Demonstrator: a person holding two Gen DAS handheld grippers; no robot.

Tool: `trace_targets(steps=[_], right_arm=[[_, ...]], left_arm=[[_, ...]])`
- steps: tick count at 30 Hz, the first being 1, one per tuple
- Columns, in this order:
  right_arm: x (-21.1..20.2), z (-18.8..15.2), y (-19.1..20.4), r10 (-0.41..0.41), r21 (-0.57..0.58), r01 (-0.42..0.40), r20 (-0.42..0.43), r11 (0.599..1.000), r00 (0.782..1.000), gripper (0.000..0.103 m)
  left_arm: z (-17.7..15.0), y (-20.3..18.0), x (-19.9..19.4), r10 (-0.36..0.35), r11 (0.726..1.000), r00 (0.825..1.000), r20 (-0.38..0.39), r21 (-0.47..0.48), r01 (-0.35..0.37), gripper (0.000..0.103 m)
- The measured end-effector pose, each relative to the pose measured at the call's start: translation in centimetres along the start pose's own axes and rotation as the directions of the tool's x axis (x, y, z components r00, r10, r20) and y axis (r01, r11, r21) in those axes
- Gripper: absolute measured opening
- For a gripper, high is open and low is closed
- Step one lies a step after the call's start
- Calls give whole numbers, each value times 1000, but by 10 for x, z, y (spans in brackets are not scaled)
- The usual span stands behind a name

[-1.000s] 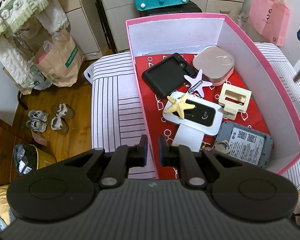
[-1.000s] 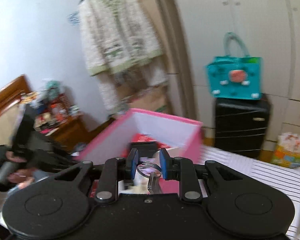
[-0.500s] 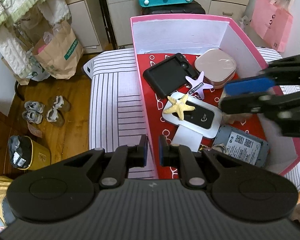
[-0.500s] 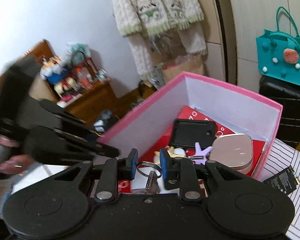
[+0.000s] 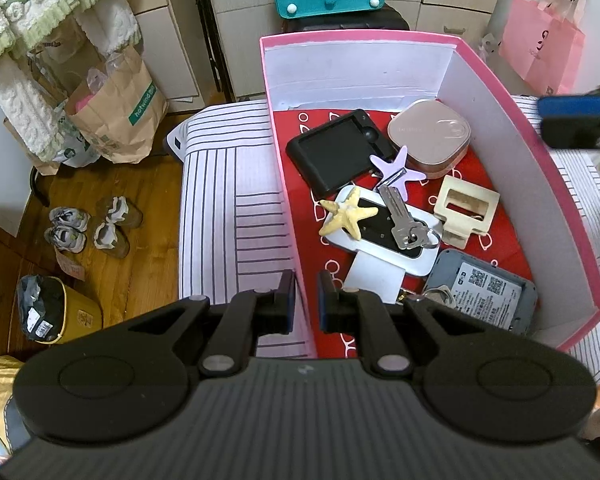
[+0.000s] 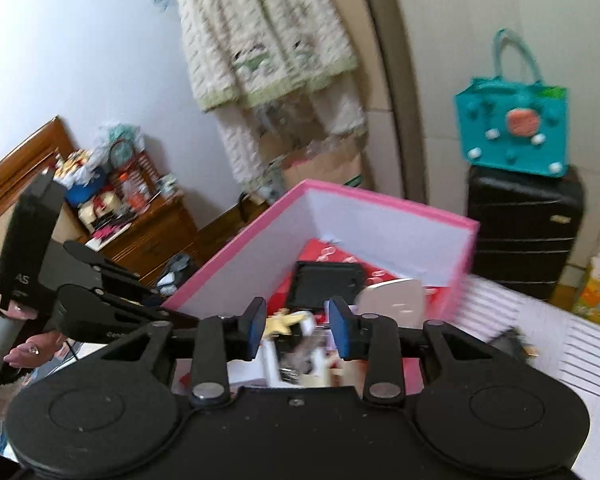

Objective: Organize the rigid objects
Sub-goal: 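Move the right gripper to the black phone battery and grasp it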

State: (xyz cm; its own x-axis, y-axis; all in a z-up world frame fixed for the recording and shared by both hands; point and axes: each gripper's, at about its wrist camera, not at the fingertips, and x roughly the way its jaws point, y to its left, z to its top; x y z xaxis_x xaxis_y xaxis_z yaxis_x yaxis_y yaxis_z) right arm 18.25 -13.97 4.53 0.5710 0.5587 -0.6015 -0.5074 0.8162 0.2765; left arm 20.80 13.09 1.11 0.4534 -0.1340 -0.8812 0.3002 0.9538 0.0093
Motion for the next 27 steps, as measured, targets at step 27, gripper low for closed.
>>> trace_targets(steps=[27], right_arm=[[65,-79,-127,-261,-170,245,-76,954,962,71]], left_arm=[[0,-1,0,8,1000,1000,3,-19,-8,10]])
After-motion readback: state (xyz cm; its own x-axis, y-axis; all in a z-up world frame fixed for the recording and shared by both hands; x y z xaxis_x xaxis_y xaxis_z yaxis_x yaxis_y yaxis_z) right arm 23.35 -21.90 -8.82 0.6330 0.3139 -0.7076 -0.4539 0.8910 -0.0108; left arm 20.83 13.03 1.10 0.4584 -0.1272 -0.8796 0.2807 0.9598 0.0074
